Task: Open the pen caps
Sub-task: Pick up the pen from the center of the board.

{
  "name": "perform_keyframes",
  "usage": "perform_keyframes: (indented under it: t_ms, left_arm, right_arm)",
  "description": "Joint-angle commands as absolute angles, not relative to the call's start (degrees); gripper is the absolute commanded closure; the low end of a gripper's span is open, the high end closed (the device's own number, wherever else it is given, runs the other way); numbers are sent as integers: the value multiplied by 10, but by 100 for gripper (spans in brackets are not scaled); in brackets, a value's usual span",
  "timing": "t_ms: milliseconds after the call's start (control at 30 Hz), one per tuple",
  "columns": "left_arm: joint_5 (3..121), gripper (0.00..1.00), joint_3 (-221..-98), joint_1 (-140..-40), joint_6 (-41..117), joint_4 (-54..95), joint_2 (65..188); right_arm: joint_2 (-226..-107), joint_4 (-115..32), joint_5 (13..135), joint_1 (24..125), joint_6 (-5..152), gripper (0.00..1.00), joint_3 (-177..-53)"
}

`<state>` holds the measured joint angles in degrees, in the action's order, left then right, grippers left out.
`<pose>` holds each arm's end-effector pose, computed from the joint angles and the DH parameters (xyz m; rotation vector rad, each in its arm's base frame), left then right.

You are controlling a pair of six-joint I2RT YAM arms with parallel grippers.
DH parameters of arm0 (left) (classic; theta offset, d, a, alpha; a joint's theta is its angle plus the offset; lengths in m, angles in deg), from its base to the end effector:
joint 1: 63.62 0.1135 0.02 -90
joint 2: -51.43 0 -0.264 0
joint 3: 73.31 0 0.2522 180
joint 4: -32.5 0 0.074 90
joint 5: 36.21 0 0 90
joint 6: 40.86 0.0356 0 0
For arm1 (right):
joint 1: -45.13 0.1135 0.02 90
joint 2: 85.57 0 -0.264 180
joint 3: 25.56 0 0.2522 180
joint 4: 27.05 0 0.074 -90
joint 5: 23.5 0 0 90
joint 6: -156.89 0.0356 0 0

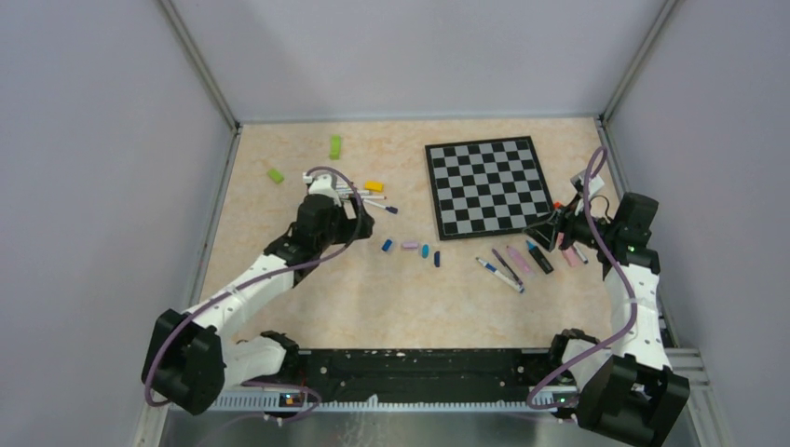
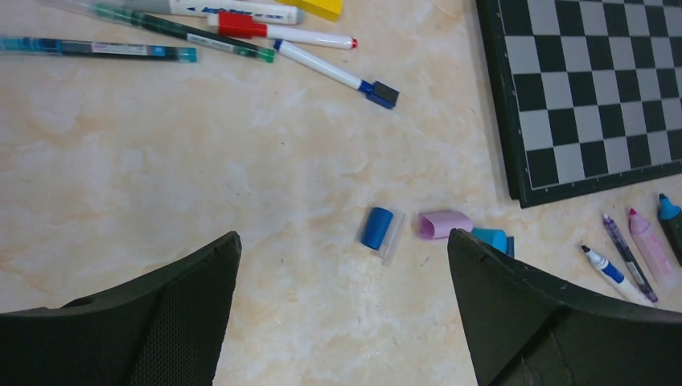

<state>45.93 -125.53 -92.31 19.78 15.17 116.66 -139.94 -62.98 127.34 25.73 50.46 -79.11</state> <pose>0.2211 -0.1155 0.2412 -0.0963 2.1272 -0.4641 0.1910 -0.0343 0.2698 -0.4988 1.8723 0.7518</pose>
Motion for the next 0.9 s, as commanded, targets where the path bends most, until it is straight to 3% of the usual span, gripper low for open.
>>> perform_keyframes:
  t_ms: [0, 500, 733, 867]
  left_arm:
    - [549, 1, -1270, -857, 179, 177, 1204]
    - [338, 5, -1571, -818, 49, -118, 1485]
    - [382, 29, -1628, -756, -18, -153, 1539]
    - [361, 35, -1645, -737, -55, -167, 1558]
  right_arm:
    - [-1386, -616, 1286, 257, 494, 45, -803]
    - [-1383, -617, 1290, 257, 494, 45, -803]
    - [-1384, -618, 1291, 256, 494, 45, -803]
    - [-1382, -618, 1290, 257, 493, 45, -804]
